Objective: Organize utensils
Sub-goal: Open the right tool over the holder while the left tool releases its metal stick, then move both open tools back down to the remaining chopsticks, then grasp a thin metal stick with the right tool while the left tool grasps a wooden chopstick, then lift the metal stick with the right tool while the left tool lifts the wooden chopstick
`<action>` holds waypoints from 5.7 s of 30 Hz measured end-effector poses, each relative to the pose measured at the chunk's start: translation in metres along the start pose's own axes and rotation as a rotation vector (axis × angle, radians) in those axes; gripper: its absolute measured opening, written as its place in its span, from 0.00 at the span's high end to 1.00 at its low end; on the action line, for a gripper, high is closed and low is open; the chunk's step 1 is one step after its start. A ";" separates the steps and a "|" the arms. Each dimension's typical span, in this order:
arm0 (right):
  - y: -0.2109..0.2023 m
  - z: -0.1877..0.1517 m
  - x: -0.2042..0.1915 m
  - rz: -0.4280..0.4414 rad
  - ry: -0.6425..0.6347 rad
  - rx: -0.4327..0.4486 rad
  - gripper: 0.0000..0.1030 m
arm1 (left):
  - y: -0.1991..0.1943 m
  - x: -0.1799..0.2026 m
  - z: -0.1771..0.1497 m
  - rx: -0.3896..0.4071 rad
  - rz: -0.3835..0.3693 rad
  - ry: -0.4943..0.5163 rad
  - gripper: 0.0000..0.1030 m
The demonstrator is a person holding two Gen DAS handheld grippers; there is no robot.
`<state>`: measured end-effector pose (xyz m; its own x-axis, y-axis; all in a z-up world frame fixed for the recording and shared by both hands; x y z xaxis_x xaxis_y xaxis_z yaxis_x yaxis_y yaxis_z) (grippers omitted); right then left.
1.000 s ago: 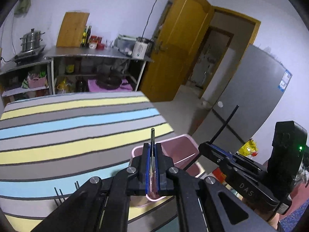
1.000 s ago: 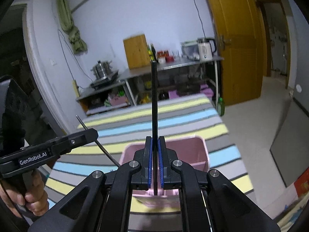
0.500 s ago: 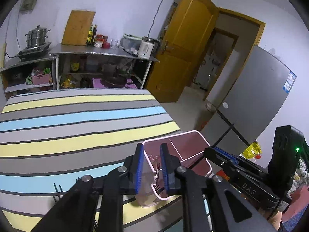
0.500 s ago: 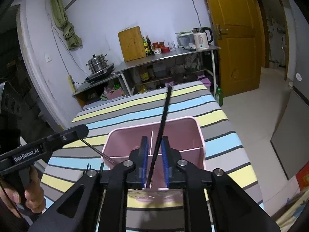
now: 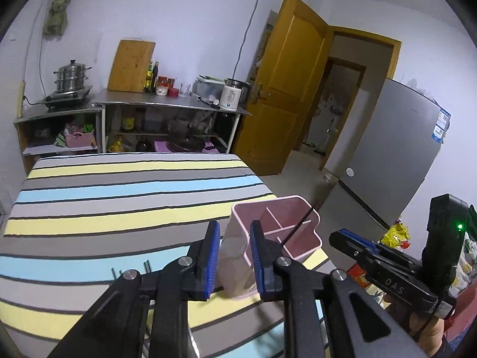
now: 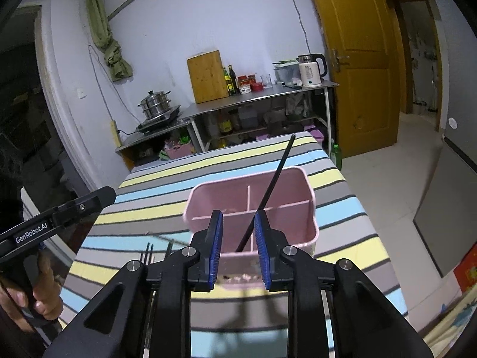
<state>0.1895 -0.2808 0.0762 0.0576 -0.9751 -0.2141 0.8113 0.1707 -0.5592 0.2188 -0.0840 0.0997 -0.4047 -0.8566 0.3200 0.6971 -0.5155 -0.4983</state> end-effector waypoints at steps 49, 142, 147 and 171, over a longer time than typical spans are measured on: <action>0.072 -0.132 -0.089 0.120 -0.123 -0.294 0.78 | 0.020 -0.137 -0.162 -0.214 0.245 -0.262 0.80; 0.046 -0.069 -0.104 0.101 -0.110 -0.187 0.95 | -0.081 -0.093 -0.074 -0.073 0.154 -0.111 1.00; 0.040 -0.066 -0.100 0.098 -0.102 -0.169 0.95 | -0.089 -0.085 -0.068 -0.052 0.134 -0.091 1.00; 0.038 -0.065 -0.090 0.101 -0.085 -0.159 0.95 | 0.057 -0.177 -0.108 -0.298 0.267 -0.218 0.78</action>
<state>0.1778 -0.1769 0.0222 0.1890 -0.9591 -0.2108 0.6972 0.2823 -0.6590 0.2663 0.0354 -0.0723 -0.0778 -0.9524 0.2947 0.5464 -0.2880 -0.7864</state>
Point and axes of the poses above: each gripper's, at about its wrist camera, not at the fingertips, and y roughly the way its jaws point, x to its right, z to its top, the point moved 2 cm from there along y, roughly the way its jaws point, and after that the axes turned 4 degrees about -z, right-handed, at the moved point
